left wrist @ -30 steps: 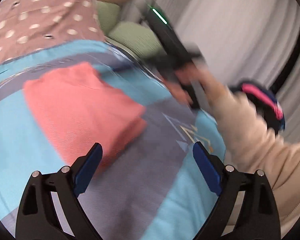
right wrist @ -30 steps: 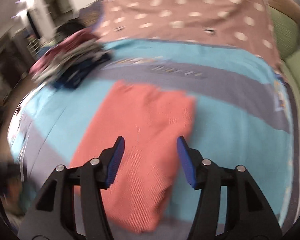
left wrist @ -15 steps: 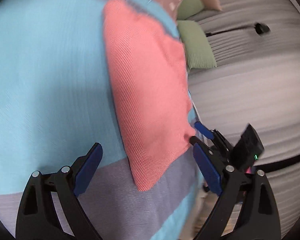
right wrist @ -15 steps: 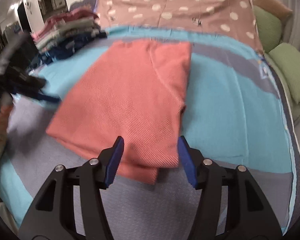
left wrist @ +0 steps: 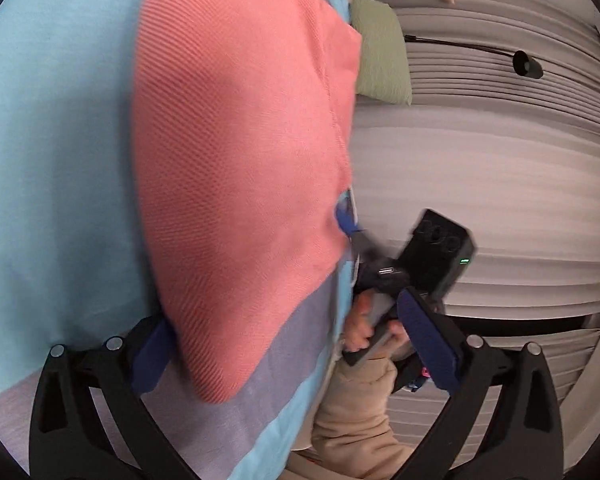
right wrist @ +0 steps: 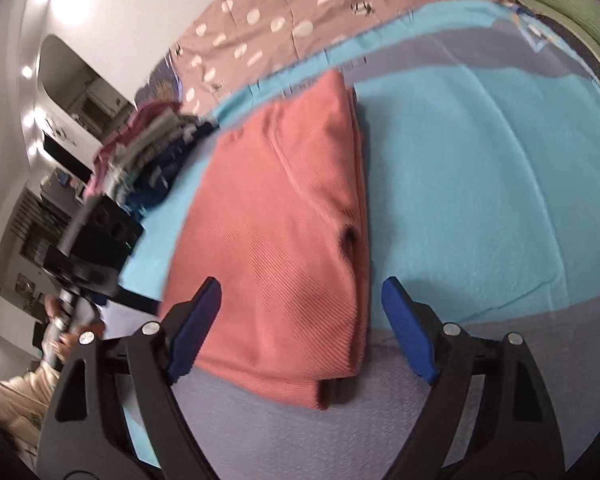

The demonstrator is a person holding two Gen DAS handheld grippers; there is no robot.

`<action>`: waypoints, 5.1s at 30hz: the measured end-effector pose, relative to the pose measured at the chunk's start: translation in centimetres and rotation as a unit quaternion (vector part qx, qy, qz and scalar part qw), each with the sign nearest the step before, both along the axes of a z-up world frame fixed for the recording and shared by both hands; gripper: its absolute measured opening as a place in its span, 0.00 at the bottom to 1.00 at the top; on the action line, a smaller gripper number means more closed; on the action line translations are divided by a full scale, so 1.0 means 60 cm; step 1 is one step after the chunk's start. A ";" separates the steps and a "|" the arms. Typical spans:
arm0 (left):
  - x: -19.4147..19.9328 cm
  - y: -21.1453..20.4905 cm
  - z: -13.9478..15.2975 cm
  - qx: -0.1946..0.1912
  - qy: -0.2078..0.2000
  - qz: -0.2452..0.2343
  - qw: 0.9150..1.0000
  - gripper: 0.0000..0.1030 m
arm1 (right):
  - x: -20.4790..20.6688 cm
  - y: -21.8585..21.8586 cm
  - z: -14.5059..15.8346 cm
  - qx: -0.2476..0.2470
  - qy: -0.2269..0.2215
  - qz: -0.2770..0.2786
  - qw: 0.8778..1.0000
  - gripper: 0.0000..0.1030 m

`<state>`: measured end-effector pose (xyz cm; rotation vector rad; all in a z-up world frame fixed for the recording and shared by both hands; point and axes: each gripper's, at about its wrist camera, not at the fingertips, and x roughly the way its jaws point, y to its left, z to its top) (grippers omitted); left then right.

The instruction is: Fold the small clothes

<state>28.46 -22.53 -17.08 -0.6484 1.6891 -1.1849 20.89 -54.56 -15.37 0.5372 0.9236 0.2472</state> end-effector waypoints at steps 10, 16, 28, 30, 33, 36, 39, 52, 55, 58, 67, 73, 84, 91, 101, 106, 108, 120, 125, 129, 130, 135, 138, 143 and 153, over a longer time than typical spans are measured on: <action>-0.027 -0.027 -0.034 -0.052 0.061 0.026 0.996 0.49 | 0.007 0.008 0.003 0.002 0.010 0.012 1.000 0.83; -0.032 -0.023 -0.067 -0.096 0.128 0.047 0.986 0.10 | 0.041 -0.054 -0.011 0.156 0.099 -0.008 0.983 0.93; -0.020 -0.002 -0.021 -0.221 0.156 0.092 0.958 0.10 | 0.172 -0.062 -0.045 0.350 0.248 -0.034 0.903 0.96; -0.024 -0.004 -0.021 -0.196 0.142 0.082 0.967 0.10 | 0.201 -0.051 -0.059 0.347 0.269 -0.062 0.896 0.96; -0.029 -0.007 -0.011 -0.166 0.103 0.069 0.978 0.10 | 0.252 -0.017 -0.062 0.318 0.293 -0.042 0.901 0.98; -0.019 0.001 -0.007 -0.162 0.100 0.066 0.980 0.10 | 0.260 -0.015 -0.053 0.314 0.285 -0.046 0.904 0.95; -0.016 0.003 -0.002 -0.159 0.091 0.061 0.981 0.10 | 0.252 -0.020 -0.044 0.298 0.270 -0.046 0.914 0.78; -0.016 -0.008 0.073 -0.111 -0.018 0.042 0.993 0.10 | 0.204 -0.020 0.023 0.238 0.150 -0.038 0.959 0.20; -0.010 -0.005 0.109 -0.114 -0.059 0.036 0.991 0.10 | 0.205 -0.002 0.072 0.214 0.131 -0.027 0.968 0.20; 0.009 -0.007 0.149 -0.130 -0.077 0.032 0.988 0.10 | 0.209 0.015 0.122 0.195 0.114 -0.015 0.974 0.20; 0.067 0.007 0.306 -0.145 -0.169 0.029 0.974 0.10 | 0.258 0.043 0.280 0.164 0.054 -0.002 0.985 0.19; 0.118 0.075 0.414 -0.148 -0.254 0.050 0.955 0.10 | 0.322 0.105 0.396 0.151 -0.007 0.029 0.988 0.19; 0.257 0.333 0.479 -0.125 -0.314 0.164 0.927 0.10 | 0.542 0.345 0.480 0.167 -0.066 0.102 0.978 0.19; 0.302 0.475 0.399 -0.088 -0.273 0.248 0.925 0.10 | 0.645 0.502 0.392 0.166 -0.012 0.120 0.979 0.19; 0.288 0.562 0.271 -0.114 -0.195 0.280 0.933 0.11 | 0.658 0.564 0.298 0.162 0.038 0.137 0.976 0.24; 0.291 0.564 0.231 -0.093 -0.176 0.286 0.937 0.26 | 0.632 0.528 0.291 0.148 0.042 0.134 0.979 0.34; 0.287 0.568 0.215 -0.073 -0.161 0.287 0.941 0.32 | 0.617 0.516 0.291 0.124 0.038 0.129 0.983 0.34; 0.222 0.629 0.395 0.104 -0.373 0.357 0.850 0.63 | 0.525 0.551 0.425 -0.083 -0.148 0.136 0.976 0.61; 0.270 0.553 0.380 0.061 -0.367 0.380 0.847 0.66 | 0.511 0.649 0.369 -0.206 -0.209 0.142 0.945 0.64; 0.348 0.512 0.315 0.048 -0.315 0.394 0.862 0.66 | 0.524 0.673 0.294 -0.238 -0.186 0.140 0.943 0.70; 0.355 0.503 0.308 0.057 -0.318 0.393 0.861 0.66 | 0.524 0.674 0.276 -0.254 -0.187 0.140 0.939 0.71; 0.332 0.469 0.291 0.109 -0.390 0.358 0.841 0.66 | 0.518 0.665 0.232 -0.243 -0.203 0.137 0.939 0.73; 0.328 0.466 0.281 0.116 -0.395 0.353 0.840 0.66 | 0.523 0.661 0.217 -0.239 -0.200 0.134 0.941 0.73; 0.323 0.469 0.297 0.123 -0.398 0.355 0.837 0.67 | 0.516 0.661 0.249 -0.241 -0.191 0.118 0.944 0.74; 0.162 0.483 0.440 0.143 -0.462 0.377 0.790 0.96 | 0.372 0.643 0.384 -0.243 -0.241 0.029 0.939 0.87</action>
